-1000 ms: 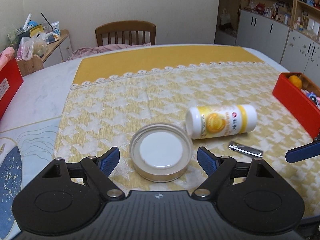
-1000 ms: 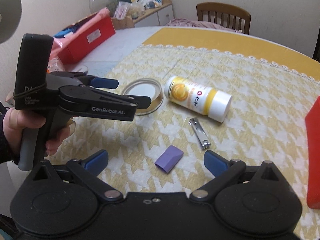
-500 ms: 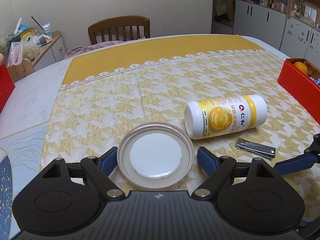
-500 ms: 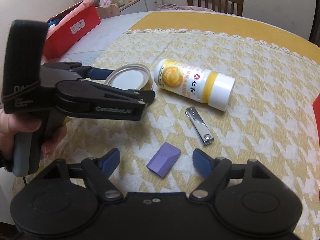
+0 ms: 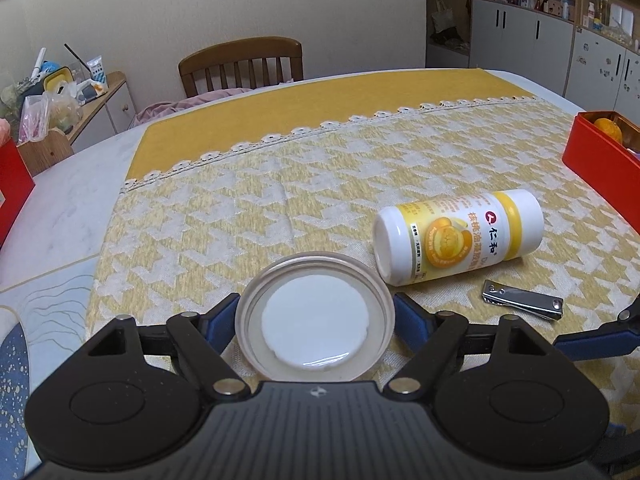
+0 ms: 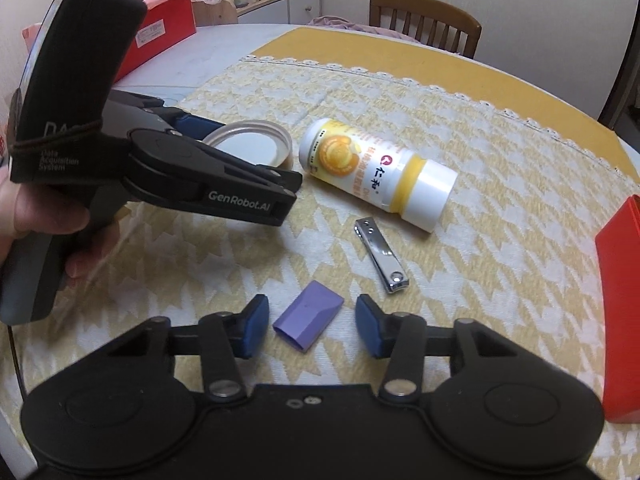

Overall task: Organize rigid objects
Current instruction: 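Grasp the purple eraser with the right tool and lift it, then carry the eraser over the red tin with the right tool while the left tool carries the round jar, then open both tools to drop the eraser and round jar into the tin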

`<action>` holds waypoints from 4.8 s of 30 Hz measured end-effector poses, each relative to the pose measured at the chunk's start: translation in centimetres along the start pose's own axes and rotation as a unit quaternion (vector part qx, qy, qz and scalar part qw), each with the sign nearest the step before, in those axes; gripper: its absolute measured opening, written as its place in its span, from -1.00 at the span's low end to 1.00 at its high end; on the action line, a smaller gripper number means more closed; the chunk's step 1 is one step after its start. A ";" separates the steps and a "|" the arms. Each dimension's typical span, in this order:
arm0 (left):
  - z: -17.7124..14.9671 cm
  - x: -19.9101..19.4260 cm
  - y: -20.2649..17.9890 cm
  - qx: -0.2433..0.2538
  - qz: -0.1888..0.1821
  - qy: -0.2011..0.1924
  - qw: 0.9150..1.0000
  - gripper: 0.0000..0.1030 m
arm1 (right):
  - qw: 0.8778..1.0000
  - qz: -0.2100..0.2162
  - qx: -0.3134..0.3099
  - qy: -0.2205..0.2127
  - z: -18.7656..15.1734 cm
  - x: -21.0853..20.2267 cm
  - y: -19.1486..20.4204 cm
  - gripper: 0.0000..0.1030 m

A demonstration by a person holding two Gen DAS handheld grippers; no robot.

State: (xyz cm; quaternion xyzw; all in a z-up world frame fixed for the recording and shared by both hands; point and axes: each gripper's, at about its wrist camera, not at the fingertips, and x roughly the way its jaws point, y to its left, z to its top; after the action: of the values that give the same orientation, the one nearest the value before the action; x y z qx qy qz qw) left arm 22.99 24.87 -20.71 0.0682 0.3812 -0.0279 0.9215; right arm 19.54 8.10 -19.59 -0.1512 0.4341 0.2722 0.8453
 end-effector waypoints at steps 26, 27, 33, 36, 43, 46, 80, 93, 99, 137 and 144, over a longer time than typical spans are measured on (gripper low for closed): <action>1.1 -5.6 -2.0 -0.008 -0.006 -0.004 1.000 0.52 | 0.998 0.000 0.035 -0.052 0.5 -5.8 -3.4 -0.62; 1.3 -6.0 -2.2 -0.007 -0.010 -0.005 1.000 0.52 | 0.998 0.000 0.039 -0.056 0.6 -6.3 -3.8 -0.62; 2.5 -7.8 -4.3 0.012 -0.028 -0.018 0.999 0.52 | 0.995 -0.006 0.054 -0.087 0.7 -9.0 -5.9 -0.62; 3.3 -8.8 -5.6 0.022 -0.038 -0.027 0.999 0.52 | 0.993 -0.009 0.062 -0.098 0.6 -10.2 -7.1 -0.62; 5.4 -10.1 -9.5 0.037 -0.060 -0.042 0.997 0.52 | 0.989 -0.024 0.085 -0.119 -0.4 -12.8 -11.1 -0.62; 6.3 -10.2 -11.4 0.043 -0.068 -0.046 0.996 0.52 | 0.987 -0.031 0.099 -0.123 -1.1 -13.6 -13.2 -0.62; 14.2 -2.5 -30.4 0.047 -0.098 -0.012 0.994 0.52 | 0.986 -0.058 0.126 -0.097 -5.8 -14.0 -31.8 -0.62; 15.3 1.3 -32.2 0.044 -0.084 0.020 0.995 0.51 | 0.991 -0.035 0.113 -0.065 -4.7 -10.6 -35.5 -0.62; 15.6 3.1 -31.8 0.031 -0.078 0.043 0.996 0.52 | 0.995 -0.024 0.083 -0.048 -4.5 -9.6 -35.8 -0.62; 15.0 0.3 -31.3 0.003 -0.097 0.015 0.995 0.55 | 0.995 0.016 0.070 -0.064 -6.2 -12.7 -34.9 0.04; 14.7 -2.5 -29.5 -0.016 -0.100 -0.009 0.995 0.58 | 0.993 0.024 0.072 -0.091 -5.7 -14.7 -33.7 0.26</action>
State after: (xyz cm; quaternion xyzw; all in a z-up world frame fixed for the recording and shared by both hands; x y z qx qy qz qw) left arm 28.40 -6.47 -11.75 0.0145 0.3782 -0.1145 0.9185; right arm 28.82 -26.73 -10.24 -0.0539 0.3775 0.2729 0.8833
